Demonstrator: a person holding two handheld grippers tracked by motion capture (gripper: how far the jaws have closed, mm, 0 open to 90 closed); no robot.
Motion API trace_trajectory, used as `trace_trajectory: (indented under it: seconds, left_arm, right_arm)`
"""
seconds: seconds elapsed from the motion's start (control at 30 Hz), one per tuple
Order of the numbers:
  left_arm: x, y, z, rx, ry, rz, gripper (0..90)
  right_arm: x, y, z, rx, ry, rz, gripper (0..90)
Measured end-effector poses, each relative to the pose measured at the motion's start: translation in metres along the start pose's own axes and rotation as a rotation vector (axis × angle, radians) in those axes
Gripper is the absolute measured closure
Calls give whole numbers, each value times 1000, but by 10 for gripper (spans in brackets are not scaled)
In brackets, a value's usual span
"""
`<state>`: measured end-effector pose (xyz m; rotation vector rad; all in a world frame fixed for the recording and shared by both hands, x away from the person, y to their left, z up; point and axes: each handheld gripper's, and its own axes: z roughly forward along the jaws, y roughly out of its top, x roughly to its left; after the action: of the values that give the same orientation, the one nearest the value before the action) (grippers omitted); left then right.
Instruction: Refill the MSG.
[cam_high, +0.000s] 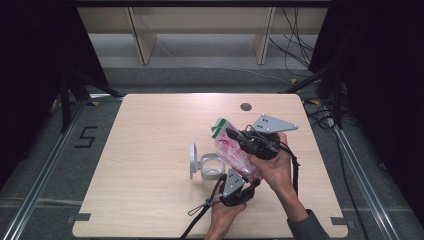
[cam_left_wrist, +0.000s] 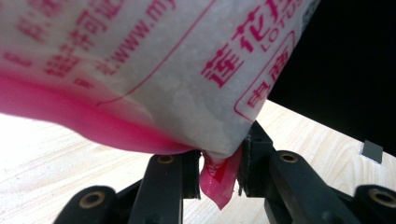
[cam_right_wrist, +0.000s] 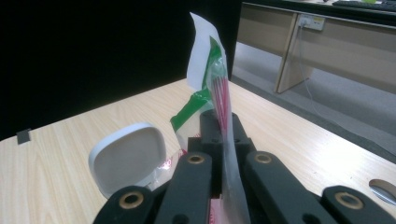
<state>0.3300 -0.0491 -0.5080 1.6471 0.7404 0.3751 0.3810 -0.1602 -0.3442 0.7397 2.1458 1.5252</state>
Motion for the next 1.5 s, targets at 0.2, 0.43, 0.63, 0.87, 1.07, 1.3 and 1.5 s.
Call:
trace_trajectory:
  seconds: [0.2, 0.43, 0.63, 0.87, 1.07, 1.3, 1.5]
  left_arm:
    - [0, -2, 2, -11, -2, 0, 732]
    - [1, -2, 1, -9, 4, 0, 734]
    - [1, -2, 1, -10, 2, 0, 735]
    - [3, -1, 1, -17, -6, -1, 736]
    - [4, 0, 0, -22, -6, 3, 736]
    - [3, -1, 2, -25, -6, -6, 737]
    - [3, -1, 2, -29, -4, -3, 738]
  right_arm:
    - [3, -1, 7, 21, 4, 7, 900]
    - [5, -2, 13, 17, -1, 19, 900]
    - [5, -1, 15, 32, 18, 6, 900]
    - [7, 0, 15, 38, 22, 33, 900]
    - [7, 1, 16, 34, 31, 19, 900]
    - [8, 0, 19, 21, 14, 10, 900]
    - [8, 1, 21, 29, 22, -16, 900]
